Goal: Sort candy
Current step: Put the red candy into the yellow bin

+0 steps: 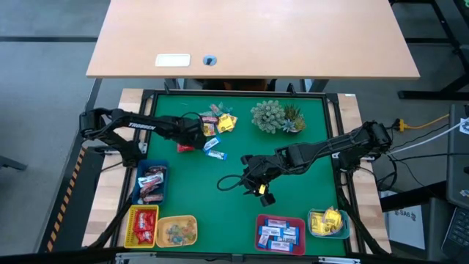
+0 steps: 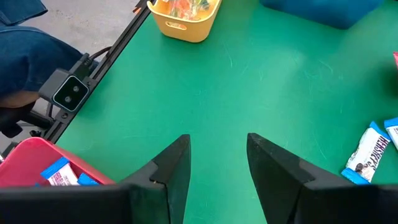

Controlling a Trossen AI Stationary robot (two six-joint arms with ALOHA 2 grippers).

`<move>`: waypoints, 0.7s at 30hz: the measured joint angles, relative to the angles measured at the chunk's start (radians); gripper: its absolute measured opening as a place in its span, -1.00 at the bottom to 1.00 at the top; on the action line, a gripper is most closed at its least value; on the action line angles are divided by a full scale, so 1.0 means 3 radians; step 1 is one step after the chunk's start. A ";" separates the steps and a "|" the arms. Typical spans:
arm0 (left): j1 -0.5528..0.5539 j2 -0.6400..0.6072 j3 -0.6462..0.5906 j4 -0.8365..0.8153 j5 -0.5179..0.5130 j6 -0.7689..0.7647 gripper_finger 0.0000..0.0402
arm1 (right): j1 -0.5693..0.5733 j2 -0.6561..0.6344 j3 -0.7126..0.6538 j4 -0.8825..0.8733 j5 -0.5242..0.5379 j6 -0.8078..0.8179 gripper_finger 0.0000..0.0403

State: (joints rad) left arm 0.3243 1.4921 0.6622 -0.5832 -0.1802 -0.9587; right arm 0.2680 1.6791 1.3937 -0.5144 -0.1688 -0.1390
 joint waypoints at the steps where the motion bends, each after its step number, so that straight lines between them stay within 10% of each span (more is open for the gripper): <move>1: -0.0013 0.0000 0.0000 -0.0004 -0.0003 0.0001 -0.85 | 0.0000 0.0000 0.0001 0.0000 0.0000 -0.0001 -0.22; 21: -0.0326 -0.0278 0.0212 -0.0073 0.0287 0.0218 -1.00 | 0.0001 0.0000 0.0000 -0.0026 0.0000 0.0003 -0.22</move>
State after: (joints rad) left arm 0.2264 1.4089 0.7257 -0.6050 -0.0940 -0.8934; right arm 0.2682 1.6791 1.3937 -0.5221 -0.1688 -0.1381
